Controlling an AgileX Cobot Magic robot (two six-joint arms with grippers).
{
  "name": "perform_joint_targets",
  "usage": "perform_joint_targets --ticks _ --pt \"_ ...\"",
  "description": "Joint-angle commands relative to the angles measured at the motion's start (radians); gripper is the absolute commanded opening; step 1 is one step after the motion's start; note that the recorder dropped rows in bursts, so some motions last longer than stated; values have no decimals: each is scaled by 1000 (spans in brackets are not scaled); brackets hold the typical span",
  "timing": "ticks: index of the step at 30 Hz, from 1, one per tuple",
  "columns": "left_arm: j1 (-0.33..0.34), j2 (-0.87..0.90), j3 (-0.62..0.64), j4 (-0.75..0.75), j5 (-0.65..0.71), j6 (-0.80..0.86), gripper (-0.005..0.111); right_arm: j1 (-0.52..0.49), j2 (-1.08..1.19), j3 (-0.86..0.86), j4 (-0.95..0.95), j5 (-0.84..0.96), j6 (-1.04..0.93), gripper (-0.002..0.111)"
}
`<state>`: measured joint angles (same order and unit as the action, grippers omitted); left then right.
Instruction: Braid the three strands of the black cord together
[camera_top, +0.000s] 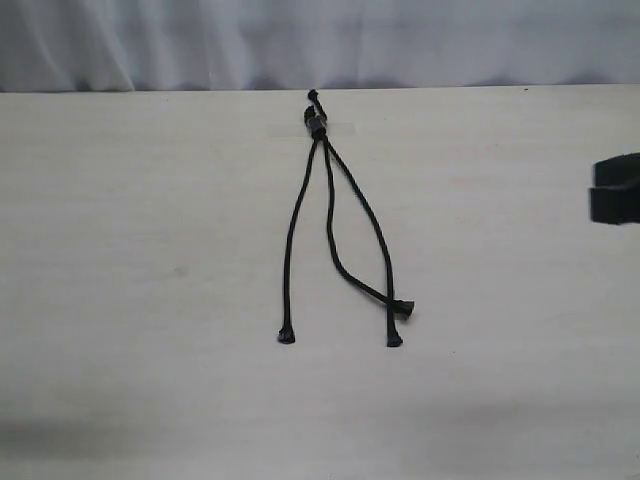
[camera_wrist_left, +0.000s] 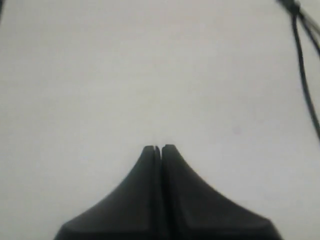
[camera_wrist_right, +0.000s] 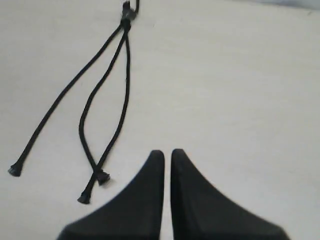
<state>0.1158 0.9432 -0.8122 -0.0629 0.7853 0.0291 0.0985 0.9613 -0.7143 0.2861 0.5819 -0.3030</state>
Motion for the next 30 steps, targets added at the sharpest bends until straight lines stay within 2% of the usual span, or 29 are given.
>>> perform_joint_targets --ticks 1,6,10,13,17,19,25,26,28,30 --pt "-12 296 -49 -141 53 133 0 29 306 -109 150 18 -126 4" --pt "-150 543 -51 -162 -42 120 0 203 590 -279 -23 55 7 4" --pt "-242 632 -51 -159 -132 67 0 326 802 -440 -120 117 83 5" --pt "-251 646 -51 -159 -157 44 0 369 916 -536 -123 174 90 18" --pt "-251 640 -64 -127 -194 44 0 396 1006 -602 -123 177 91 42" --pt "-251 640 -97 -112 -173 44 0 404 1035 -619 -130 177 91 45" --pt "-251 640 -192 -54 -90 44 0 404 1121 -623 -170 178 124 44" --pt "-251 640 -201 -50 -82 44 0 404 1134 -623 -170 178 124 40" --pt "-251 640 -201 -47 -91 44 0 404 1153 -623 -170 199 126 25" --pt "-251 640 -201 -47 -113 44 0 404 1161 -623 -170 247 133 4"
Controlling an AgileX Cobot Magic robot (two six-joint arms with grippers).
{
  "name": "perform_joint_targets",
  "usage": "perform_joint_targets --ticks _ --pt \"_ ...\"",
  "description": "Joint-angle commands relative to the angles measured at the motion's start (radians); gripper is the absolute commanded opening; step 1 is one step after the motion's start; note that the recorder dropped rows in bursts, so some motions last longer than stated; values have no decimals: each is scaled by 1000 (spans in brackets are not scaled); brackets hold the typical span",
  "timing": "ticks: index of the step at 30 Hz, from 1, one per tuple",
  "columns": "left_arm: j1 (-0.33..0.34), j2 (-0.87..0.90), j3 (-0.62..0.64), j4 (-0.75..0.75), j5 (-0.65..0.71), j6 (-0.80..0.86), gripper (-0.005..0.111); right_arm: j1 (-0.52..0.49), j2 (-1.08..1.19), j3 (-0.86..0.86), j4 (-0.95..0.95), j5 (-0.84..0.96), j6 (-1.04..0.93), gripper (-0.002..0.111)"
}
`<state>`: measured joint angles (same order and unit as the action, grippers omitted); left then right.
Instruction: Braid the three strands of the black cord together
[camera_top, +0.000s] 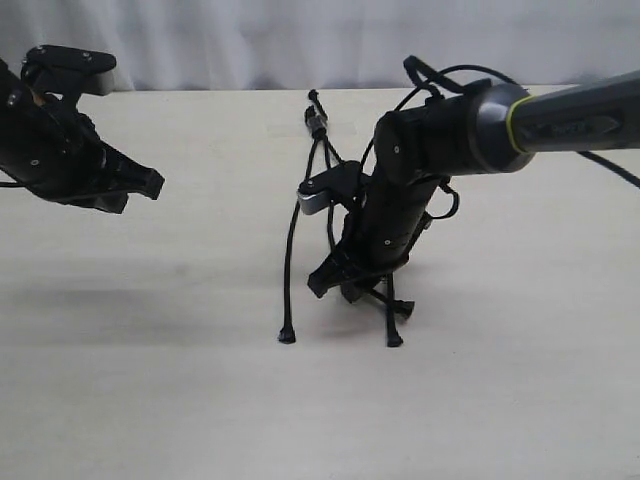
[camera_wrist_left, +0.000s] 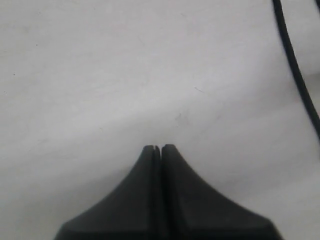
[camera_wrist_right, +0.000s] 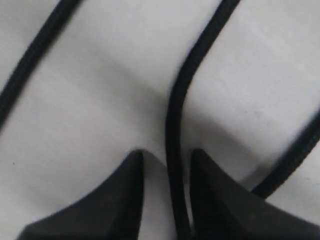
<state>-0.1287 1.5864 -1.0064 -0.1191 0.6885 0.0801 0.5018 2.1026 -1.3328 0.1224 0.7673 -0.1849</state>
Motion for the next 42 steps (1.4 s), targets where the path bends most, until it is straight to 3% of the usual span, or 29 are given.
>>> perform_joint_targets --ticks 1,6,13,18,20,24,27,34,38,42 --pt "-6 -3 -7 5 -31 -7 0 1 22 -4 -6 70 18 5" --pt "-6 -3 -7 -2 -55 -7 0 1 7 -22 104 78 18 4" --pt "-6 -3 -7 -36 -81 -7 0 24 -41 -40 525 68 -174 4" --pt "-6 -3 -7 -58 -83 -7 0 120 -38 -40 555 -92 -170 5" --pt "-6 -3 -7 -58 -78 -7 0 154 -27 -40 555 -163 -145 10" --pt "-6 -3 -7 -58 -58 -7 1 161 4 -40 582 -166 -122 34" --pt "-6 -3 -7 -58 -48 -7 8 147 -2 -40 534 -133 -68 47" --pt "-6 -3 -7 -79 -81 -7 31 153 -61 -40 188 -84 224 46" --pt "-6 -3 -7 -104 -150 -7 33 200 -19 -40 -39 -62 382 46" --pt "-6 -3 -7 -127 -182 -7 32 221 30 -40 -111 -63 436 43"
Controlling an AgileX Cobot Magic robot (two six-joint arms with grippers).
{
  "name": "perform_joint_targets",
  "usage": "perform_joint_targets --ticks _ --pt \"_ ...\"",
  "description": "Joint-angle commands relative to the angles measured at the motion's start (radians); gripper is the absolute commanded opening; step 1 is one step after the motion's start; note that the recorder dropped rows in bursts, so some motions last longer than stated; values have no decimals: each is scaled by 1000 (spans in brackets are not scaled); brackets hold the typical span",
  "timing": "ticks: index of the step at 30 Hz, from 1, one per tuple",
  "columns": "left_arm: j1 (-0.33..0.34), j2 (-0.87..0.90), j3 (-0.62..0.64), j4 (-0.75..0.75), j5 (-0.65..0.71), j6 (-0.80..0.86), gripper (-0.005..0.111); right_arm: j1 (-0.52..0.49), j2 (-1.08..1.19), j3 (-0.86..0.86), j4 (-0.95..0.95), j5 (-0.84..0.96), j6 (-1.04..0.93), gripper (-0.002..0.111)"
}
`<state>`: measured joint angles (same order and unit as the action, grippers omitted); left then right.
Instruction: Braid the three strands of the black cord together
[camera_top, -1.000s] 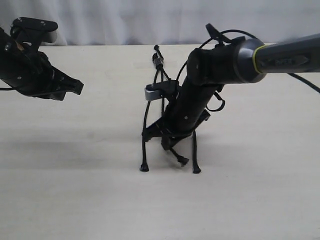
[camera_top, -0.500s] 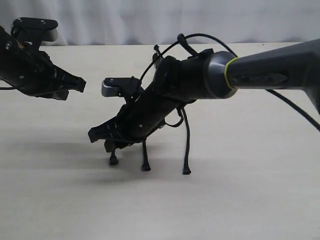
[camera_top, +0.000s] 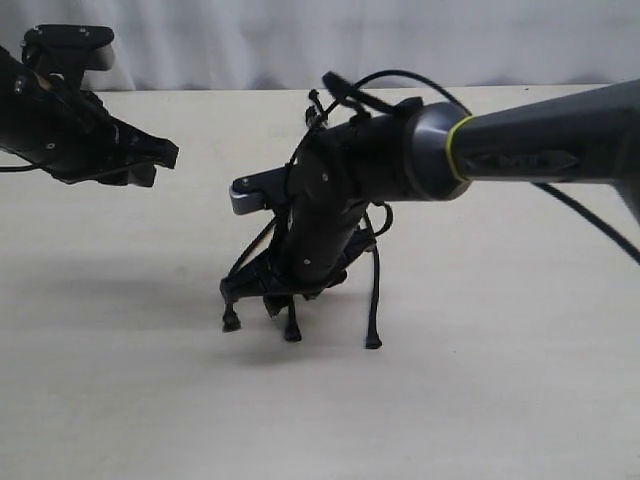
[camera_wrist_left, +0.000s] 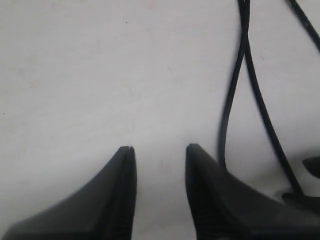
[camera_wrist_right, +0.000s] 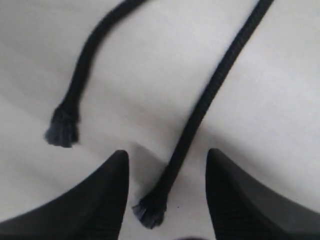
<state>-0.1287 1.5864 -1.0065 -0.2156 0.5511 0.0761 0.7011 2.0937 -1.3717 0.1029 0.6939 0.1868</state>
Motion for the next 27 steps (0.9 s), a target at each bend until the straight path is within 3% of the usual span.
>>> perform_joint_targets --ticks 1,4,9,12,19,27 --pt "-6 -3 -7 -33 -50 -3 32 22 49 -1 -103 17 64 37" --pt "-6 -3 -7 -68 -65 -3 32 22 56 -1 -133 52 64 5" --pt "-6 -3 -7 -93 -62 2 32 20 -22 -1 -148 86 59 4" --pt "-6 -3 -7 -95 -54 2 32 8 -73 -1 -233 193 56 4" --pt "-6 -3 -7 -123 -75 2 32 -84 -106 1 -320 308 56 4" --pt "-6 43 -7 -163 -187 17 32 -219 -44 70 -342 178 29 4"
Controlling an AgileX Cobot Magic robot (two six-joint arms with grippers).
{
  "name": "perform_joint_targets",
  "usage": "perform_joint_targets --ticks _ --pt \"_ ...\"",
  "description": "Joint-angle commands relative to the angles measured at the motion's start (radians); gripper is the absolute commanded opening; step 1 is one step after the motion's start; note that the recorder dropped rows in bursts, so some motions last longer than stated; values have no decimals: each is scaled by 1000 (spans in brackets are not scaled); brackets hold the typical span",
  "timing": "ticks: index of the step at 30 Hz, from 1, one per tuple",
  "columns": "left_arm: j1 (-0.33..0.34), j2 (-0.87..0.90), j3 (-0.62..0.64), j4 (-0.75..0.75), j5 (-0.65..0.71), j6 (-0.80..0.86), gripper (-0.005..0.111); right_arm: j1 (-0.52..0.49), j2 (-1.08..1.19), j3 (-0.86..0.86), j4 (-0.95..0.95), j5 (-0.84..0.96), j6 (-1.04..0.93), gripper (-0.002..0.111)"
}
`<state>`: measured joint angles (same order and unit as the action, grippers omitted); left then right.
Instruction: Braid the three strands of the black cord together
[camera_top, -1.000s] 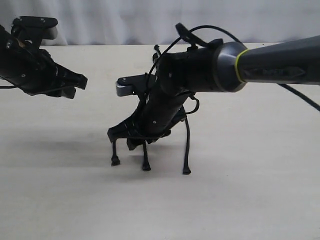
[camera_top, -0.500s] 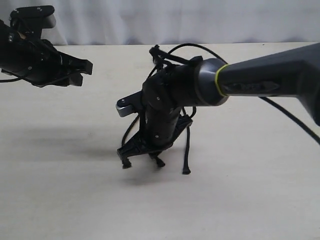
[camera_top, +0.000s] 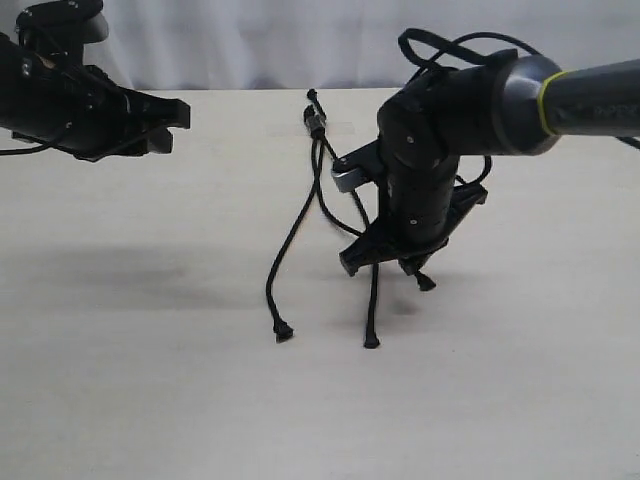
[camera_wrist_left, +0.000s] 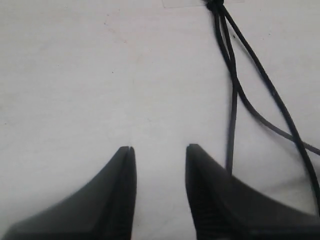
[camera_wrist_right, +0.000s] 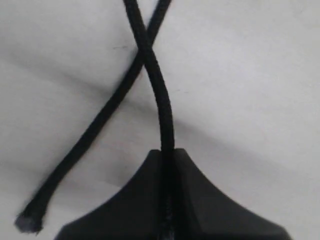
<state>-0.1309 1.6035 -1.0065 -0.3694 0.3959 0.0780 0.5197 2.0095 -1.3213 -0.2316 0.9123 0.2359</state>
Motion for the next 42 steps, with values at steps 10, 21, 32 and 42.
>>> perform_joint_targets --ticks 10,21,32,42 --pt "-173 46 6 -11 -13 91 32 -34 99 25 66 -64 -12 31" --pt "-332 149 4 -18 -69 109 49 -258 -95 18 175 8 -87 49" --pt "-499 413 -251 -18 104 109 61 -345 -161 22 243 46 -139 49" --pt "-542 568 -376 -30 144 72 60 -345 -162 22 250 45 -139 49"
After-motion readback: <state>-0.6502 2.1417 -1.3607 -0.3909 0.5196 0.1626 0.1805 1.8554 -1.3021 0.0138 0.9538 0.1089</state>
